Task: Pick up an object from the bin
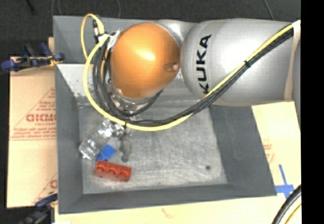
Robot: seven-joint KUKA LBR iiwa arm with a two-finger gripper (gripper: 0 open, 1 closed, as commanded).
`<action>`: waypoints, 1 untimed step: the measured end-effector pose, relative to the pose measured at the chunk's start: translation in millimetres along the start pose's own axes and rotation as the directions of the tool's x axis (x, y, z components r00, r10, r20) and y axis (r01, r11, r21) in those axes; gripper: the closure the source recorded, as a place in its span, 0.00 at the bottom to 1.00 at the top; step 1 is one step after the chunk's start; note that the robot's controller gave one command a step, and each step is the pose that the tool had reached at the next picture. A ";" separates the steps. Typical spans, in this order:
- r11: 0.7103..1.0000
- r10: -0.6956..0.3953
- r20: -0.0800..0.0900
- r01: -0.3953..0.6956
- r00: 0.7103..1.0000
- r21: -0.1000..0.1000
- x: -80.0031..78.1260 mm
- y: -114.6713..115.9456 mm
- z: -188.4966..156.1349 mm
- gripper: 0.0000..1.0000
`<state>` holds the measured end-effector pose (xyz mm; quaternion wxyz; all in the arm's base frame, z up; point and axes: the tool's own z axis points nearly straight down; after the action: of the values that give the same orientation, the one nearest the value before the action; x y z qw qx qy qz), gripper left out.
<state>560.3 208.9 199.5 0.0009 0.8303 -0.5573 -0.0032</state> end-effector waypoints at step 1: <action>0.991 0.135 -0.001 -0.135 0.991 0.002 -24.3 54.0 26.5 1.00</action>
Offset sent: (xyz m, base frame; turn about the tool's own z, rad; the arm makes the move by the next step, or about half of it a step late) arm -0.0578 0.0015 -0.0254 0.1367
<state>501.0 211.0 173.3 0.0005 0.7908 -0.6121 -0.0020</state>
